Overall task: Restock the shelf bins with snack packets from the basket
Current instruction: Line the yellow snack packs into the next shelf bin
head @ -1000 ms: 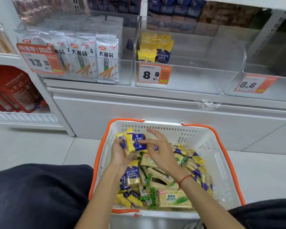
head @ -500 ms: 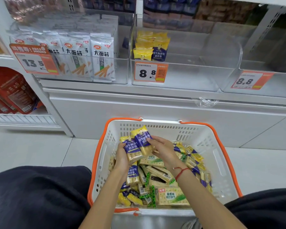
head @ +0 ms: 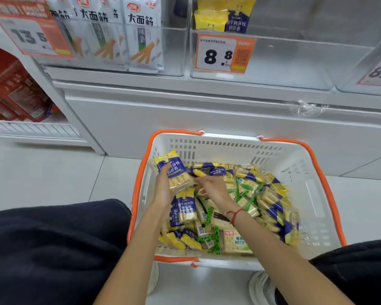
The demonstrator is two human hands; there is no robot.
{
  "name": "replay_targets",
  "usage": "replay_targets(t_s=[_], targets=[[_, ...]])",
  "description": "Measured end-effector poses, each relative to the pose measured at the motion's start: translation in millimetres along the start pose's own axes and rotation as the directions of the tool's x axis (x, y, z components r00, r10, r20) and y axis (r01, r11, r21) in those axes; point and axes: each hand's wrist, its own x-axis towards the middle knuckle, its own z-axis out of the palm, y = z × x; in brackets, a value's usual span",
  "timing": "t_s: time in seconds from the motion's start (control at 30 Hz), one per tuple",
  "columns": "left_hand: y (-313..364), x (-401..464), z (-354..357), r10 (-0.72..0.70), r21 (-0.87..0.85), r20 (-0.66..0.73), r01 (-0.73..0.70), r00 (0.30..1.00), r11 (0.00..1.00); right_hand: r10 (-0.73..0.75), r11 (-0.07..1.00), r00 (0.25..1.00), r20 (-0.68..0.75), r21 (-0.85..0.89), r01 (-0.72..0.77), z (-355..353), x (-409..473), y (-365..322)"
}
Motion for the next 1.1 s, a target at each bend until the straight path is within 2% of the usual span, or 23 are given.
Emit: replay_targets(t_s=[0.07,0.13,0.2,0.27,0.37,0.43,0.5,0.6,0.73,0.83,0.93,1.03,1.1], targets=[[1,1,-4,0.017,0.004,0.016,-0.017,1.0,1.0,0.04,0.939,0.994,0.1,-0.344,-0.003,9,7,29],[1,1,-6,0.011,-0.001,0.024,-0.011,1.0,1.0,0.076,0.831,0.987,0.142,-0.556,0.016,25,8,53],[3,-1,-7,0.009,-0.032,0.019,-0.009,1.0,0.999,-0.03,0.702,0.997,0.067,-0.709,0.069,39,5,65],[3,-1,-9,0.013,-0.042,0.006,-0.013,1.0,0.999,-0.111,0.656,0.994,0.014,-0.75,0.084,48,3,69],[1,0,-12,0.018,-0.029,-0.018,-0.019,1.0,0.999,-0.035,0.779,0.999,0.032,-0.625,0.048,48,5,70],[2,-3,-12,0.026,-0.039,-0.018,-0.026,1.0,0.999,0.031,0.906,0.996,0.085,-0.423,0.008,41,7,63],[5,-7,-9,0.036,-0.056,-0.013,-0.037,0.999,0.998,0.073,0.981,0.992,0.106,-0.189,-0.052,26,7,48],[12,-16,-2,0.05,-0.07,0.011,-0.049,0.999,0.996,0.103,0.989,0.994,0.022,0.103,-0.105,-6,1,12],[20,-25,12,0.071,0.03,0.058,-0.073,0.996,0.997,0.04,0.904,0.999,-0.024,0.428,-0.026,-55,-20,-38],[28,-32,26,0.053,0.072,0.06,-0.058,0.997,0.996,-0.063,0.878,0.995,0.073,0.479,0.02,-85,-40,-70],[40,-38,45,0.022,0.085,0.06,-0.027,0.998,0.996,-0.104,0.932,0.981,0.165,0.359,0.038,-97,-62,-102],[67,-45,71,0.057,0.01,0.077,-0.058,0.995,0.998,-0.148,0.972,0.987,0.058,0.195,0.134,-103,-78,-135],[90,-54,90,0.109,-0.008,0.152,-0.108,0.982,0.994,-0.223,0.967,0.974,-0.047,0.112,0.227,-111,-85,-155]])
